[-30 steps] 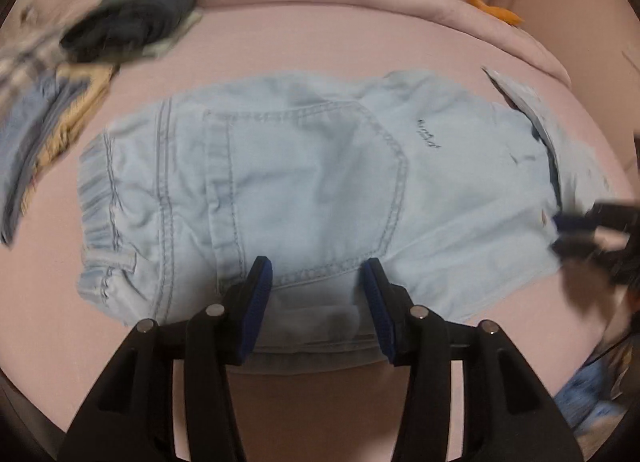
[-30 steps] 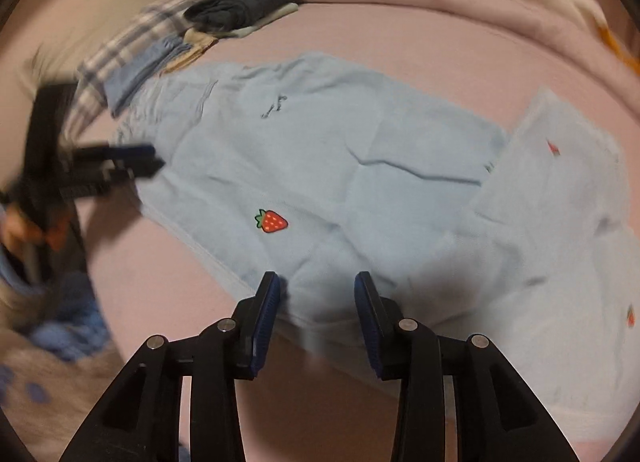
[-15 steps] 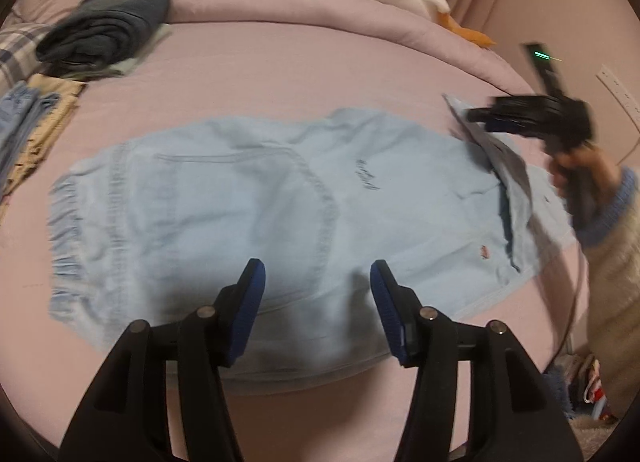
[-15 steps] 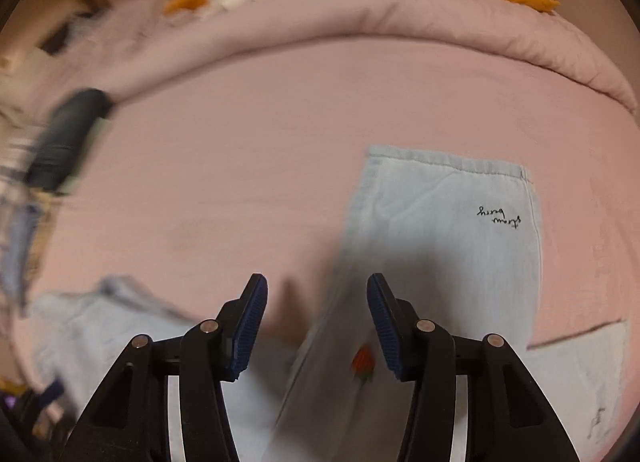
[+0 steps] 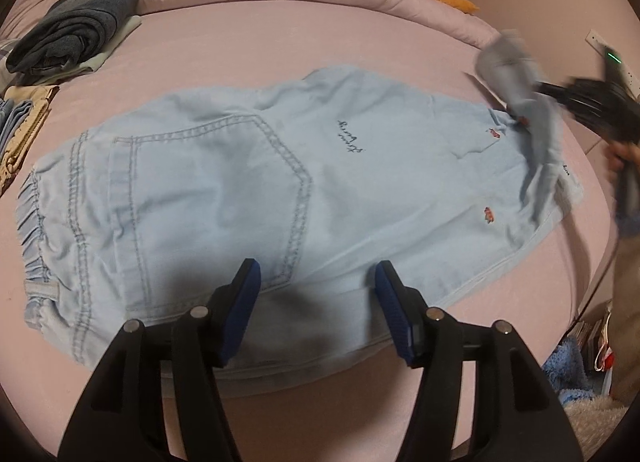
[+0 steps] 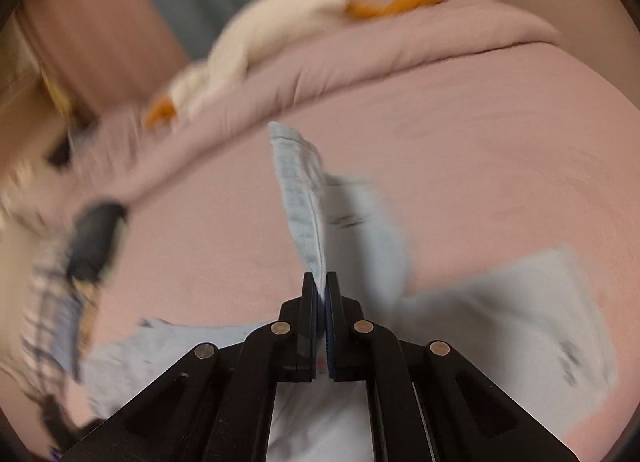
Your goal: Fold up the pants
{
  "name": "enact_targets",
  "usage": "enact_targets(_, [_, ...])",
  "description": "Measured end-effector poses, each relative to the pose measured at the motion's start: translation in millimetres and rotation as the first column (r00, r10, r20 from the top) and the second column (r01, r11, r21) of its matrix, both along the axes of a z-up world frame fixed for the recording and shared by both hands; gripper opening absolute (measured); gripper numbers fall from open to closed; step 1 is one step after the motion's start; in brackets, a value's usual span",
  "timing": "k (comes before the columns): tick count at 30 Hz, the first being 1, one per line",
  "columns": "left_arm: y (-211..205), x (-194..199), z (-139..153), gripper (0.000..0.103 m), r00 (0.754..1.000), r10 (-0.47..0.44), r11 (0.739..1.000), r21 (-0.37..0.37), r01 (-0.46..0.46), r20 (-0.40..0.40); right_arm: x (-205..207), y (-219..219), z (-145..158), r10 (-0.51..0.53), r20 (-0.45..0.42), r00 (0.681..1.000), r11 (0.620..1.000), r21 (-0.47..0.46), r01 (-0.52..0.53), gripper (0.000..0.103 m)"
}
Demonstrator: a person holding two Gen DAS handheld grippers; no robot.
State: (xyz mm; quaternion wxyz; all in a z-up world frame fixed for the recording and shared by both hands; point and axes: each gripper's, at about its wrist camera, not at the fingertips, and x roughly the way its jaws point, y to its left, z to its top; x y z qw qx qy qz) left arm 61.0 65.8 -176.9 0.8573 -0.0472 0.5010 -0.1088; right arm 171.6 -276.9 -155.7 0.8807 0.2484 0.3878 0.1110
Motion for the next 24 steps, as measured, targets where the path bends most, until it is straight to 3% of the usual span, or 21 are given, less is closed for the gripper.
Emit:
enact_targets(3, [10,1,0,0.059,1.0,0.024,1.0,0.019,-0.024,-0.013,-35,-36,-7,-0.106,0.005,0.994,0.992,0.075,0.105,0.004])
enact_targets(5, [18,4,2,0.059,0.999,0.044,0.999,0.013,-0.043,-0.024,-49,-59,-26,-0.169,-0.037,0.985,0.979,0.11,0.172,0.004])
enact_targets(9, [28,3,6,0.059,0.998,0.058,0.997,0.044,-0.056,-0.027,-58,-77,-82,-0.226,-0.198,0.954,0.954,0.151,0.257,0.004])
enact_targets(12, [35,-1,6,0.059,0.997,0.071,0.996,0.056,-0.069,-0.032,-74,-92,-104,-0.26,-0.227,0.939,0.909,0.271,0.317,0.006])
enact_targets(15, [48,-9,6,0.059,0.996,0.081,0.996,0.041,-0.08,-0.032,-78,-100,-112,-0.3,-0.22,0.928,0.848,0.385,0.365,0.014])
enact_targets(18, [56,-15,8,0.059,0.994,0.11,0.992,0.068,-0.108,-0.022,-71,-108,-104,-0.331,-0.206,0.921,0.841,0.379,0.387,0.022])
enact_targets(20, [60,-17,8,0.06,0.991,0.131,0.989,0.072,-0.129,-0.023,-69,-111,-100,-0.338,-0.209,0.918,0.831,0.392,0.395,0.036])
enact_targets(22, [67,-20,5,0.06,0.988,0.154,0.985,0.088,-0.151,-0.026,-65,-110,-101,-0.326,-0.212,0.921,0.845,0.372,0.385,0.036])
enact_targets(24, [71,-22,2,0.053,0.986,0.164,0.982,0.097,-0.161,-0.027,-63,-112,-98,-0.31,-0.209,0.928,0.874,0.321,0.364,0.027])
